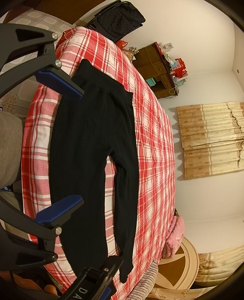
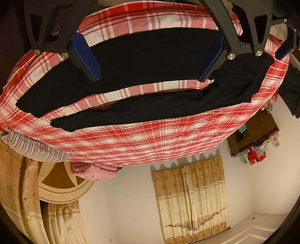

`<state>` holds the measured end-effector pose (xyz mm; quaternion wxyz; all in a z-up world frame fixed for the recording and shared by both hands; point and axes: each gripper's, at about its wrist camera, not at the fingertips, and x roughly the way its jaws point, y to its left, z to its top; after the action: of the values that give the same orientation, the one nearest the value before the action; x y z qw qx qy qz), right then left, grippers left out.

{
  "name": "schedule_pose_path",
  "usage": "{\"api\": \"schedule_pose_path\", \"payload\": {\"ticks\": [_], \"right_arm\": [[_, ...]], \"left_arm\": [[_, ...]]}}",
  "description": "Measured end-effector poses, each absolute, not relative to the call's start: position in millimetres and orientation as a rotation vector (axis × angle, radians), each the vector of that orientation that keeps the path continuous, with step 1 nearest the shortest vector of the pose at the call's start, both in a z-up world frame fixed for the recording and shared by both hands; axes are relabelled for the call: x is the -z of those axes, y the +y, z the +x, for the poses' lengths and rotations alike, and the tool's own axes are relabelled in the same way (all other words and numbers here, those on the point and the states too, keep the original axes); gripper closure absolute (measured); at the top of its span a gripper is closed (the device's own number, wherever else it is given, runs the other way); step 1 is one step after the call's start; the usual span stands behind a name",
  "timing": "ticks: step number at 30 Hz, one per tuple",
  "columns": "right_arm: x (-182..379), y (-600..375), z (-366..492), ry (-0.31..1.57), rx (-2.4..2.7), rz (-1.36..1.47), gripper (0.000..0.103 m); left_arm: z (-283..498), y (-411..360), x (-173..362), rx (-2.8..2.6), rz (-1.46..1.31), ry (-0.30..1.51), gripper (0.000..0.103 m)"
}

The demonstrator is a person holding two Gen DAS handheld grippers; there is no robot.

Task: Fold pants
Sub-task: 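Lower both grippers onto the pant legs' hem ends and close them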

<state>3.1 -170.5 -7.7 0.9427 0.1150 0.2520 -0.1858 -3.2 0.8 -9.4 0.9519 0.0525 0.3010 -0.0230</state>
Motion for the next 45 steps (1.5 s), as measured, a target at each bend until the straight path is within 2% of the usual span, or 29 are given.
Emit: {"api": "schedule_pose_path", "payload": {"ticks": [11, 18, 24, 31, 32, 34, 37, 39, 45], "right_arm": [[14, -175, 8, 0.532, 0.381, 0.234, 0.001], [29, -191, 20, 0.559, 0.385, 0.238, 0.001], [55, -203, 41, 0.603, 0.356, 0.193, 0.001], [71, -209, 70, 0.667, 0.300, 0.202, 0.001], [71, -207, 74, 0.668, 0.290, 0.193, 0.001], [70, -203, 82, 0.668, 0.265, 0.180, 0.001], [70, -199, 90, 0.674, 0.239, 0.158, 0.001], [72, -199, 95, 0.683, 0.231, 0.145, 0.001], [78, -210, 113, 0.726, 0.222, 0.166, 0.001]], "left_arm": [[5, 0, 19, 0.044, 0.123, 0.635, 0.000], [31, 28, 32, 0.041, 0.112, 0.684, 0.000], [72, 94, 28, -0.003, 0.076, 0.707, 0.000], [168, 150, 6, -0.041, 0.096, 0.696, 0.000], [188, 153, 6, -0.031, 0.097, 0.707, 0.001], [220, 154, 12, -0.020, 0.106, 0.749, 0.016], [267, 159, 28, 0.011, 0.067, 0.854, 0.027], [288, 159, 39, 0.031, 0.047, 0.904, 0.031], [317, 157, 61, 0.041, 0.093, 0.979, 0.031]]}}
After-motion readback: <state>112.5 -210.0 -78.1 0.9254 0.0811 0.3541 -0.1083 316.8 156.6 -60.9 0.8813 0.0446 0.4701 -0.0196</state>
